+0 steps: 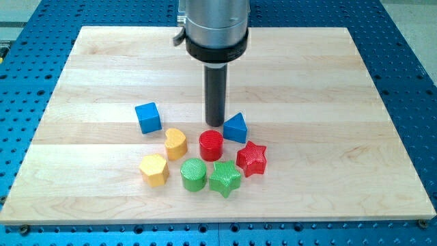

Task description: Push the cube above the red circle

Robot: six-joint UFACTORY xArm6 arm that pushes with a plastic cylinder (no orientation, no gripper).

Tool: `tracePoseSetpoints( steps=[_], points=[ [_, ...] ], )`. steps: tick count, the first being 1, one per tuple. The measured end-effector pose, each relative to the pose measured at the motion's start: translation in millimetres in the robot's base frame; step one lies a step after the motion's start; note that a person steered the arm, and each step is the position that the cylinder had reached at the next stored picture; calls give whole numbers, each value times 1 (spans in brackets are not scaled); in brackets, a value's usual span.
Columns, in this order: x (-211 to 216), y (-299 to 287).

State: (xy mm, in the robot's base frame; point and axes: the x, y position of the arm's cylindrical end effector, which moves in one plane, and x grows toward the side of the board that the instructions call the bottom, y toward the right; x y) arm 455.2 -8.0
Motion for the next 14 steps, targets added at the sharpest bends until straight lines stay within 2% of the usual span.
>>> tracePoseSetpoints(
  steps=[1,3,5,7,9,10,11,12,13,14],
  points=[
    [0,16],
    [0,109],
    [-7,100],
    [-78,-5],
    [-115,-125],
    [-96,-183],
    [-53,-206],
    [-8,-205],
    [33,-157],
    [33,-124]
  ],
)
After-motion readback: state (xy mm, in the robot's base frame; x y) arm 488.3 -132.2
